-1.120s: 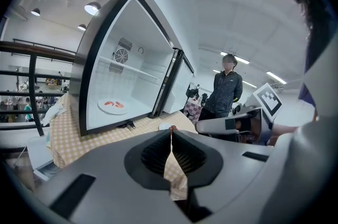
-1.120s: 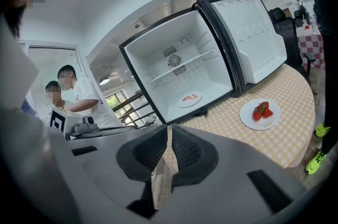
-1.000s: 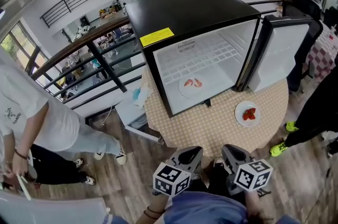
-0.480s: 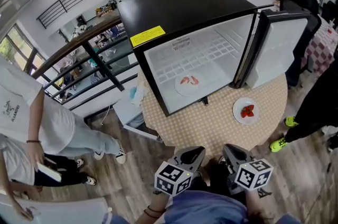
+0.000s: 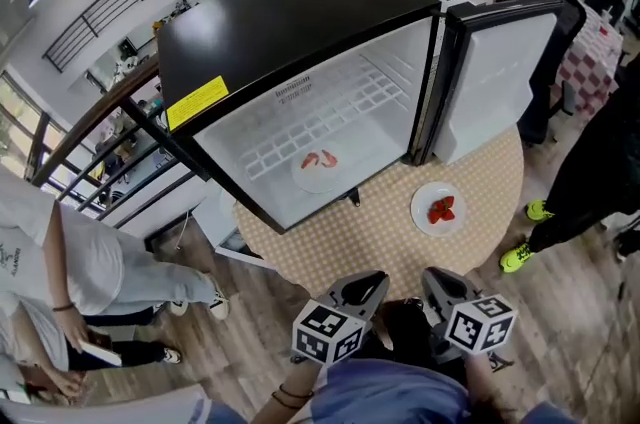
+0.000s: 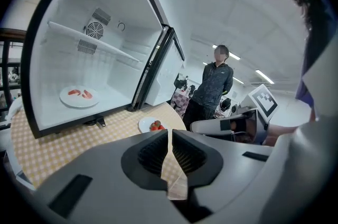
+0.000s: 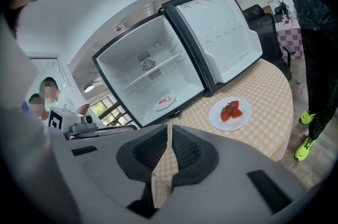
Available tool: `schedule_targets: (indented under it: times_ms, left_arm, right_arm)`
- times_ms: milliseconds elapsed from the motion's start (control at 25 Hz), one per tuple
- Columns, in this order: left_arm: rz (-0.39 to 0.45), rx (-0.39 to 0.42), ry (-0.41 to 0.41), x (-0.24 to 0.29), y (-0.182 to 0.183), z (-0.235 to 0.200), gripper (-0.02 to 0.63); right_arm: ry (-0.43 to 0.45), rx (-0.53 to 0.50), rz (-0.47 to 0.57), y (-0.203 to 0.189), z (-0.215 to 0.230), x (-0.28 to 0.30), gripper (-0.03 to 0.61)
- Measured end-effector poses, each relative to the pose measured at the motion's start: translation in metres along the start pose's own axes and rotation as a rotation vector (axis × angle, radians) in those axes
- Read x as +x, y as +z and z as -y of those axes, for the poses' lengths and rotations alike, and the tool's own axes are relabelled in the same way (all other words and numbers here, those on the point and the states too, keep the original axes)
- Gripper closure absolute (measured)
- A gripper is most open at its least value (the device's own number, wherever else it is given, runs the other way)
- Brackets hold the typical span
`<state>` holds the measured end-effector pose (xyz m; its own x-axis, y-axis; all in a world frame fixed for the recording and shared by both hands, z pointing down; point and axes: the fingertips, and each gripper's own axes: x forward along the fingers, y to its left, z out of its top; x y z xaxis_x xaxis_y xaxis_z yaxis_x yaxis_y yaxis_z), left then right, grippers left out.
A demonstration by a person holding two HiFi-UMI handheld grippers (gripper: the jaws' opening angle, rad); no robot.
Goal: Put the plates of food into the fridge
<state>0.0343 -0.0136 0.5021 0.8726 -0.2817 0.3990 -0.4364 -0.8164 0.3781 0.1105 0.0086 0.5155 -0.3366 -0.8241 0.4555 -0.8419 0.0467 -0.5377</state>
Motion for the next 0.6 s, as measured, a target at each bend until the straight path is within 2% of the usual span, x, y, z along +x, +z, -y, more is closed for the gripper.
schedule_targets:
  times_ms: [280, 440, 600]
  left_arm:
    - [-0.030, -0.022, -0.017, 0.052, 0.013, 0.001, 0.594]
    - [-0.034, -0.021, -0.003, 0.078, 0.025, -0.004, 0.594]
    - [-0.032, -0.054, 0.021, 0.099, 0.032, -0.015, 0.594]
  right_arm:
    - [-0.044, 0.042, -0.014, 0.025, 0.051, -0.001, 0.538]
    - [-0.068, 0.080, -0.028, 0.037, 0.088, 0.003, 0.538]
    - [-0.079, 0.108, -0.049, 0.045, 0.122, 0.009, 0.538]
